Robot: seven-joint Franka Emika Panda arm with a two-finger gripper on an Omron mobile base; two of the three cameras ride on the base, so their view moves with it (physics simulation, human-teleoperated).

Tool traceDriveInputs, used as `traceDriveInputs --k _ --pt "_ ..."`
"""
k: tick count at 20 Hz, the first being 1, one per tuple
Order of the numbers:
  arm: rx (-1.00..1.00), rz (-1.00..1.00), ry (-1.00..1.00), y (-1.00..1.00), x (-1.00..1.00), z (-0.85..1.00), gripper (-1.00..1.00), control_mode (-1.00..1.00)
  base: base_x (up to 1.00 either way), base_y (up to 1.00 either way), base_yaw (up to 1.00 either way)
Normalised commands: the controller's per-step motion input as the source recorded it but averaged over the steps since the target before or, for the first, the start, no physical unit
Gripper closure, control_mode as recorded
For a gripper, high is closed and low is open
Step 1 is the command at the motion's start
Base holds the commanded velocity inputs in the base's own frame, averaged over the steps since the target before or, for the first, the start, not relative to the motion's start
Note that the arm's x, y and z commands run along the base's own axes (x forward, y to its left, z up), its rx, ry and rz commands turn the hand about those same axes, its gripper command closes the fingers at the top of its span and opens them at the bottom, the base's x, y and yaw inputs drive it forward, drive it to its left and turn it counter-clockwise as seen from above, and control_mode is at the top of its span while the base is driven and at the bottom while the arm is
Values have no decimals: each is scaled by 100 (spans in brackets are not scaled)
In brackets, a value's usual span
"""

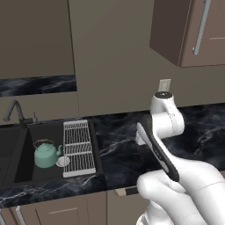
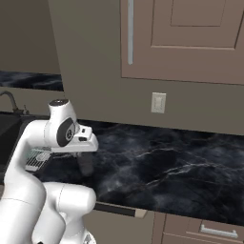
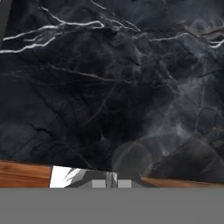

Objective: Place the glass cup in the left basin and the kettle in the right basin of the sink.

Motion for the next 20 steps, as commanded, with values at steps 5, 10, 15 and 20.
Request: traceDriveInputs --k 5,10,15,20 --pt "0 0 0 0 0 0 100 100 -51 9 0" --pt "0 0 0 0 0 0 100 100 -55 31 0" --pt "0 0 0 0 0 0 100 100 -2 30 0" --pt "0 0 0 0 0 0 100 100 3 68 0"
